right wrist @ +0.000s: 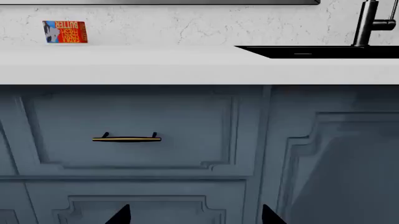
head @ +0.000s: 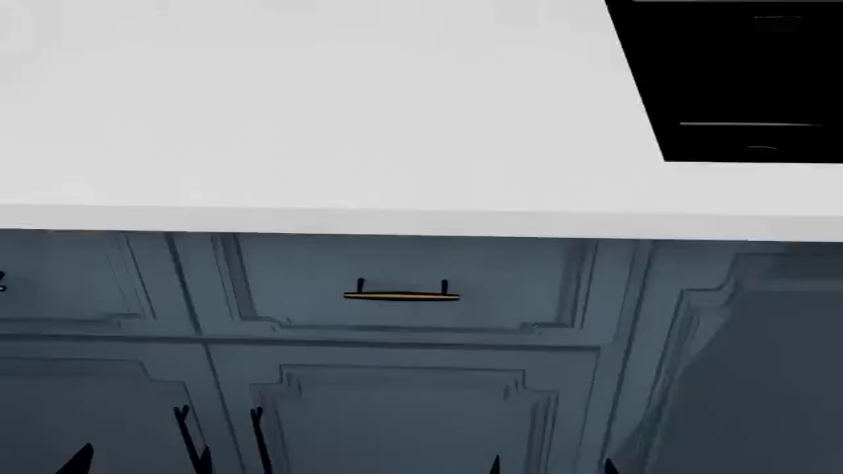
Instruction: Open the left drawer.
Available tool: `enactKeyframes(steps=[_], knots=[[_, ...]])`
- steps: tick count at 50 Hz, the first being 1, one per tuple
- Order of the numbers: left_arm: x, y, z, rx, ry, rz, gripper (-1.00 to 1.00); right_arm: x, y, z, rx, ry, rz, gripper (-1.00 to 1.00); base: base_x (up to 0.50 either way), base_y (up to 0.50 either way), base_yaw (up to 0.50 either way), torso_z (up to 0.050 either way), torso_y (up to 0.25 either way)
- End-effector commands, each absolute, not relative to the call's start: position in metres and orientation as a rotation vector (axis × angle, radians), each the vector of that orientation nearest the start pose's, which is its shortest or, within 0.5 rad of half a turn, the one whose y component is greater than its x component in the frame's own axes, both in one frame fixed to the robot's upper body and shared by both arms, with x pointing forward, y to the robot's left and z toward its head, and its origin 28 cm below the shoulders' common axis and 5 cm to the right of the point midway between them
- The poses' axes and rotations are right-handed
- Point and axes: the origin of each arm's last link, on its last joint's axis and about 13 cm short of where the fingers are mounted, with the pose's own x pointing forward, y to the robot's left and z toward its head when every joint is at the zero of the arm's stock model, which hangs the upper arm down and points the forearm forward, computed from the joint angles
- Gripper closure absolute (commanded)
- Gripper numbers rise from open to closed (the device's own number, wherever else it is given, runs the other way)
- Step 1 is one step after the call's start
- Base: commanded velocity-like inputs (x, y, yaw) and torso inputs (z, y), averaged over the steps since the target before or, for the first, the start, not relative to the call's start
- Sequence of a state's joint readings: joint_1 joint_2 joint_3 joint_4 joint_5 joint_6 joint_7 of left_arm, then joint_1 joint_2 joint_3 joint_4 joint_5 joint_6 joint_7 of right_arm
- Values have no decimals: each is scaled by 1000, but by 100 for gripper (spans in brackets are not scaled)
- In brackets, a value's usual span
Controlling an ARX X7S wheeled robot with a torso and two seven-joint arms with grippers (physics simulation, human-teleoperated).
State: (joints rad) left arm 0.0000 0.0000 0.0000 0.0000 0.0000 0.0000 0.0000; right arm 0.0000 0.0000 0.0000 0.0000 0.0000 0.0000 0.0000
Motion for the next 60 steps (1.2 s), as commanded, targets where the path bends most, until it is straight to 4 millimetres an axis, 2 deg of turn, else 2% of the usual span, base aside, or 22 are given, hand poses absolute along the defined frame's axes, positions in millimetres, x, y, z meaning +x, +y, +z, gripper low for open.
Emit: enactKeyframes(steps=[1,18,19,20,21,42,60], knots=[[211,205,13,0,0,0,-100,211,-96,13,-9,0,0,-100,0,0,0,0,0],[210,205,13,13,7,-1,-100,211,-96,12,-5,-3,2,-100,0,0,0,0,0],[205,206,17,-92,-126,-74,-100,210,-96,12,-8,-2,6,-100,0,0,0,0,0],[211,206,12,35,3,4,-100,211,-96,12,-5,-3,2,-100,0,0,0,0,0],[211,205,12,37,18,4,-100,211,-96,12,-5,-3,3,-100,0,0,0,0,0],[213,204,12,74,35,34,-100,210,-95,15,-7,-17,25,-100,0,0,0,0,0],[212,204,11,76,32,25,-100,209,-94,15,-5,-21,39,-100,0,368,0,0,0]])
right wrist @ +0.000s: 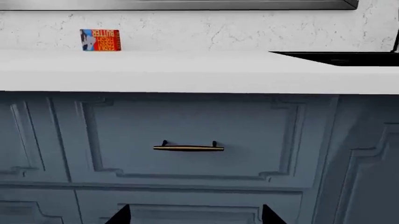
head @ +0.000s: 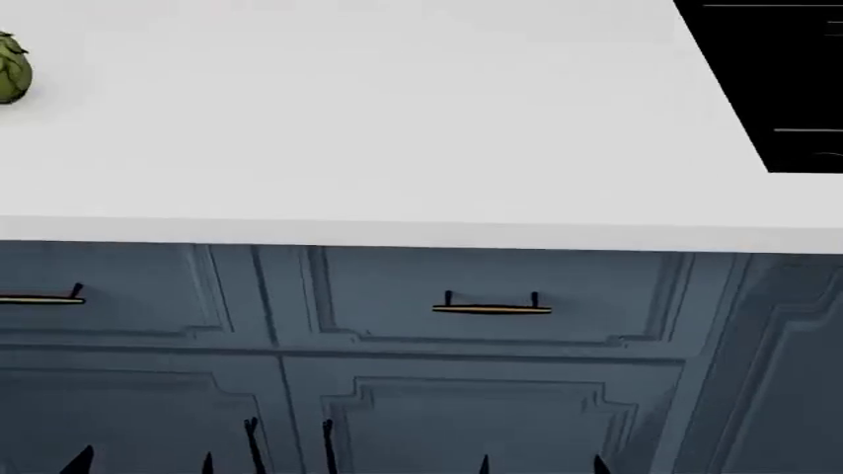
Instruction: Open the left drawer.
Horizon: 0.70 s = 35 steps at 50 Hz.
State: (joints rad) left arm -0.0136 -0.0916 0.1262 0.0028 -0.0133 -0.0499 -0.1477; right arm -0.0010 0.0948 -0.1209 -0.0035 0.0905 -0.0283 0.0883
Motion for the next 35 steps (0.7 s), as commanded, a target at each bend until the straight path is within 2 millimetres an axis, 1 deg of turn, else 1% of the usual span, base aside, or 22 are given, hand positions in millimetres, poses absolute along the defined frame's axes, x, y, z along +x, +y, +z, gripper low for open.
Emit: enactKeyframes(steps=[1,35], knots=[[213,204,11,76,32,25,-100,209,-95,14,-4,-21,39,-100,0,449,0,0,0],[212,203,11,77,34,24,-100,210,-94,13,-7,-17,46,-100,0,449,0,0,0]])
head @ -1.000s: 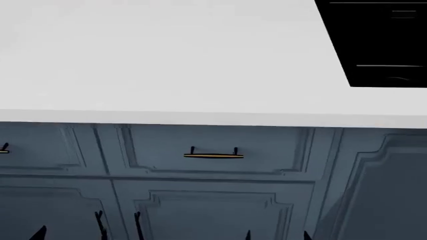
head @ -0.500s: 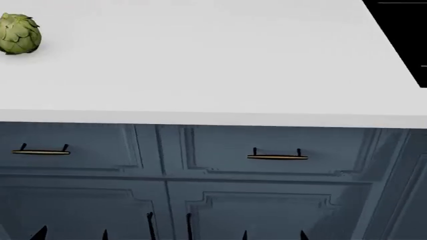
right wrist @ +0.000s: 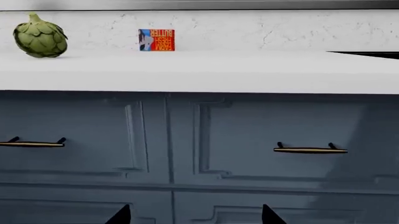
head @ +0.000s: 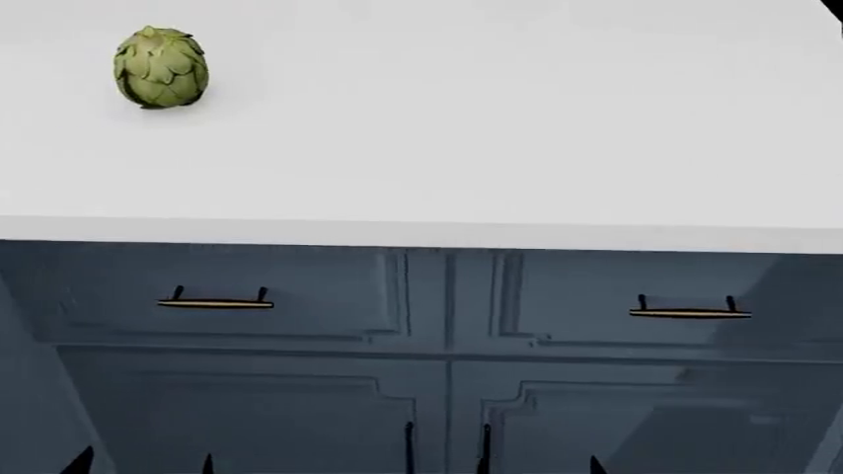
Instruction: Open the left drawer.
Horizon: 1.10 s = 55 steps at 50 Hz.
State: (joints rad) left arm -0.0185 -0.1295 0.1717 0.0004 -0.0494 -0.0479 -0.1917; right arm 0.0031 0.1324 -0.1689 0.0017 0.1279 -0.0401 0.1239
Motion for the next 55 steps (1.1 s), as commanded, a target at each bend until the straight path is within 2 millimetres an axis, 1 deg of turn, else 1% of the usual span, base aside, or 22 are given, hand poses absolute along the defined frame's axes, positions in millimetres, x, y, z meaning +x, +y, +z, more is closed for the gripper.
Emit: enactKeyframes(steps=[1,36,55], knots=[[212,203,11,76,34,24,-100,211,-94,12,-6,-17,46,-100,0,449,0,0,0],[212,203,12,81,31,18,-100,209,-94,14,-1,-21,45,-100,0,448,0,0,0],[210,202,14,88,2,-10,-100,210,-95,13,3,-22,42,-100,0,5,0,0,0]])
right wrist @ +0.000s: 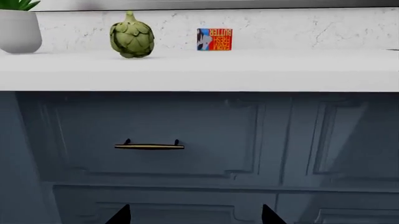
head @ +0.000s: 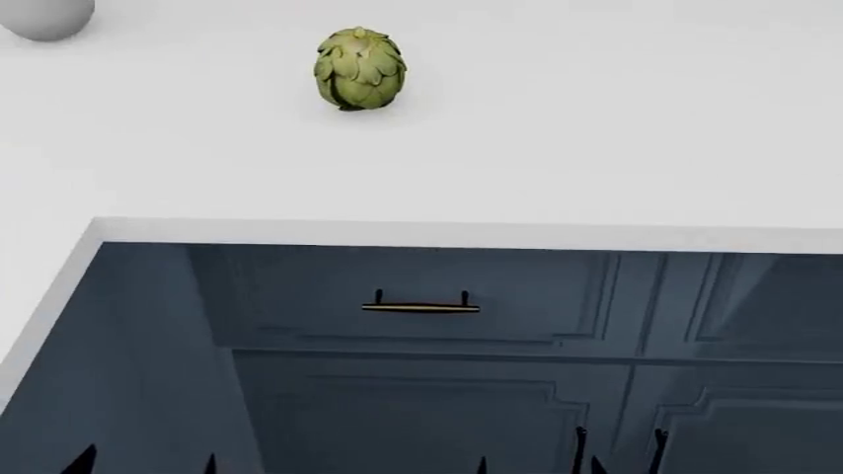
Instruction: Open the left drawer.
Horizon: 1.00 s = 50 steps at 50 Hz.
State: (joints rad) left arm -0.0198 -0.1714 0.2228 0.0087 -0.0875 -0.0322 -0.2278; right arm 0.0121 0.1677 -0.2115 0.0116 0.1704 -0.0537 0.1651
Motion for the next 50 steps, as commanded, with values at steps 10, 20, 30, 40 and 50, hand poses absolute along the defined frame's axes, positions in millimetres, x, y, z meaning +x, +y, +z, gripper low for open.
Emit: enactKeyframes(steps=[10,20,30,40,50], knots=[[210,202,13,93,4,-18,-100,209,-94,15,3,-23,42,-100,0,0,0,0,-22],[210,202,13,94,4,-23,-100,210,-95,12,1,-21,44,-100,0,0,0,0,-161],[211,202,12,100,6,-22,-100,211,-94,12,-1,-16,48,-100,-1,0,0,0,-214],[210,202,13,101,7,-22,-100,210,-94,12,-2,-16,48,-100,-1,0,0,0,-214],[211,202,11,111,19,-16,-100,210,-94,13,-1,-18,49,-100,-1,0,0,0,-214]])
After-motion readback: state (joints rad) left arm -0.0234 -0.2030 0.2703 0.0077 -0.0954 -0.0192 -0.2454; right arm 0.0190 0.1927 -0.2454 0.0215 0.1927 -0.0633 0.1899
